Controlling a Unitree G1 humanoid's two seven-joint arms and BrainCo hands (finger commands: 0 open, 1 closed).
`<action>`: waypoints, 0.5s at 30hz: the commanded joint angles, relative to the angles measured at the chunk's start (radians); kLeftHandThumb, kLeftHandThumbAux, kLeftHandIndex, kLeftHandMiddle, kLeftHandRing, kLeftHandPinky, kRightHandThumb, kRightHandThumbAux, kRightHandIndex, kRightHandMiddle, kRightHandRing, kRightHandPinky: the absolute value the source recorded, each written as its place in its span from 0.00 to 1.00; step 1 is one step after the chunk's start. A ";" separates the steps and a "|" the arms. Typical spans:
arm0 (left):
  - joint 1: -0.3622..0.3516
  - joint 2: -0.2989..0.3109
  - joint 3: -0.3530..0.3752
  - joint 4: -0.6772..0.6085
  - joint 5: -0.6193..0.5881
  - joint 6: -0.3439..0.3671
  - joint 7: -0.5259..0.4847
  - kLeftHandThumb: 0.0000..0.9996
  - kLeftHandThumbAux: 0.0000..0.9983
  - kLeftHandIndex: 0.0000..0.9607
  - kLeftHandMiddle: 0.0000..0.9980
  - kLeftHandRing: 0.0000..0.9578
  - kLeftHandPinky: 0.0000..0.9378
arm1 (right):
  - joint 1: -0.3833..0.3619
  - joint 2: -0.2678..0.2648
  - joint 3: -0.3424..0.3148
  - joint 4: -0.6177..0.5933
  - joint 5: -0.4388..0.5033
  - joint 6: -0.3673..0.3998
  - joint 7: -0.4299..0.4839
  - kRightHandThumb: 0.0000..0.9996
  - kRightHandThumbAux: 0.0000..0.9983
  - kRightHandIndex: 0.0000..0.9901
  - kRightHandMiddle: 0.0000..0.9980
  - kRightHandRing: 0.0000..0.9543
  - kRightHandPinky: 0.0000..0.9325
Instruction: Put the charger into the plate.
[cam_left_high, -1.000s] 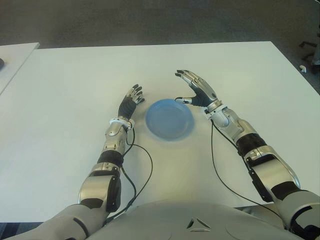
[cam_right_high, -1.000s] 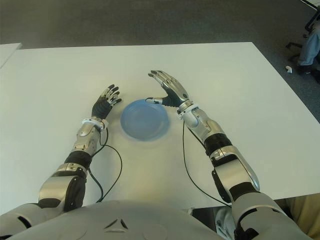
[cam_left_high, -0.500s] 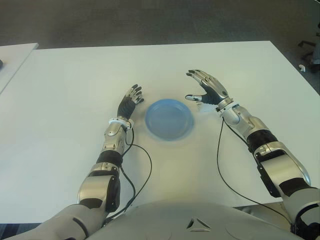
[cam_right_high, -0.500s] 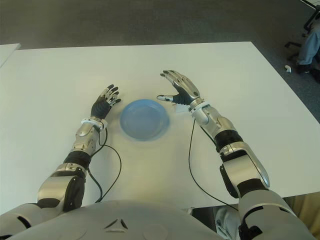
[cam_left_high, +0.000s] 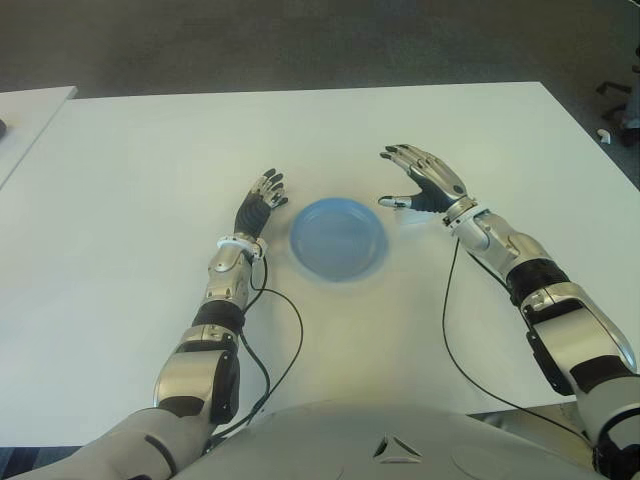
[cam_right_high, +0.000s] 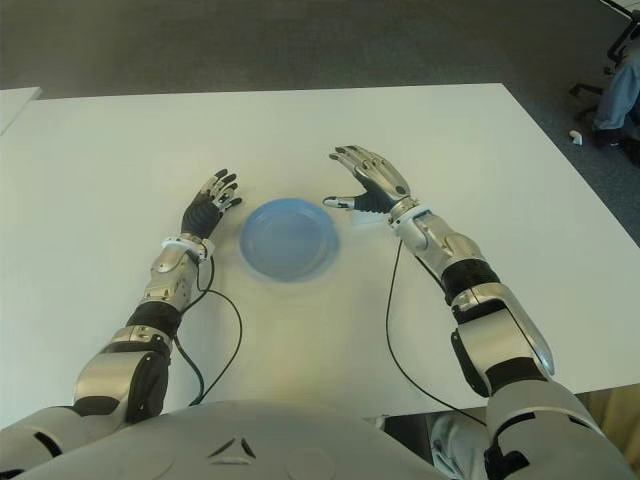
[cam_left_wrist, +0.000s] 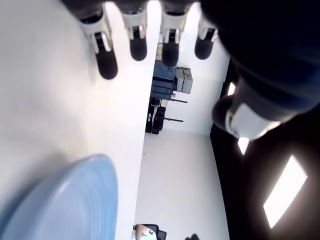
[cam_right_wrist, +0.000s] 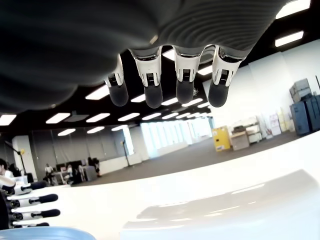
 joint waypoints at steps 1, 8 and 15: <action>0.021 0.010 -0.002 0.033 0.006 0.030 0.000 0.00 0.59 0.04 0.11 0.08 0.03 | -0.001 -0.010 0.013 0.012 -0.010 0.020 0.018 0.35 0.10 0.00 0.00 0.00 0.00; 0.020 0.013 -0.005 0.035 0.009 0.027 -0.004 0.00 0.59 0.05 0.11 0.08 0.04 | -0.001 -0.017 0.026 0.029 -0.011 0.020 0.032 0.35 0.11 0.00 0.00 0.00 0.00; 0.022 0.016 -0.007 0.031 0.010 0.028 -0.005 0.00 0.59 0.04 0.11 0.08 0.04 | -0.002 -0.020 0.036 0.050 -0.007 0.019 0.043 0.33 0.12 0.00 0.00 0.00 0.00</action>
